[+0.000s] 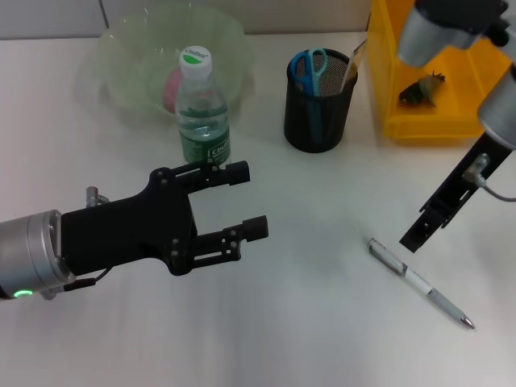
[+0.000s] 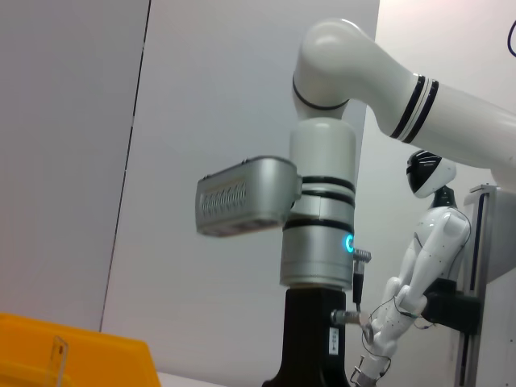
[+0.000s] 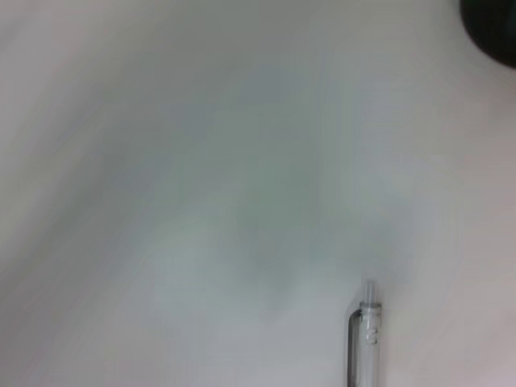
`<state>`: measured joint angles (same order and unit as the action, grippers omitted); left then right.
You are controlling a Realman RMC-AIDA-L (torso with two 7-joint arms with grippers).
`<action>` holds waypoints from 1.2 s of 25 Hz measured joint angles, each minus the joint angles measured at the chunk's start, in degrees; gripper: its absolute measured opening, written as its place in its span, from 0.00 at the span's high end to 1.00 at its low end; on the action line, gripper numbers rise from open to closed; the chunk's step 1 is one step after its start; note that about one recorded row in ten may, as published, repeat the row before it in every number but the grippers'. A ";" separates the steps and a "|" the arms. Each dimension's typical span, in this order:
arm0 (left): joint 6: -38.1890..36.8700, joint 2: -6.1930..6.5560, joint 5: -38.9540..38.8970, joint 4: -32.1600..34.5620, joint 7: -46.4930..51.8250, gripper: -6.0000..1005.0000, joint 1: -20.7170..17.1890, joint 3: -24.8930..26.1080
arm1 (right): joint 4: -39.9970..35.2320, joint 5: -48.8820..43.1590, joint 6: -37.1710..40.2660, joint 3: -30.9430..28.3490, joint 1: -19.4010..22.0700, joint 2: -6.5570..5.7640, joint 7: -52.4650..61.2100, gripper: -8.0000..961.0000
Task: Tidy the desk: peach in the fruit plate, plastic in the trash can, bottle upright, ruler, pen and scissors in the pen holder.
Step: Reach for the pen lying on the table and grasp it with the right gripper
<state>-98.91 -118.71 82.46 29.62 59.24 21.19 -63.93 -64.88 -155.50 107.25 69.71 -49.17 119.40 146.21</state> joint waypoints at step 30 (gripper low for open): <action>0.41 -0.21 -0.11 -0.61 -0.71 0.28 0.06 0.03 | 9.67 1.79 -10.23 10.61 -1.18 0.22 4.14 0.43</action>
<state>-98.50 -118.92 82.35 29.00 58.53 21.25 -63.90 -55.21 -153.70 97.03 80.31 -50.36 119.62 150.35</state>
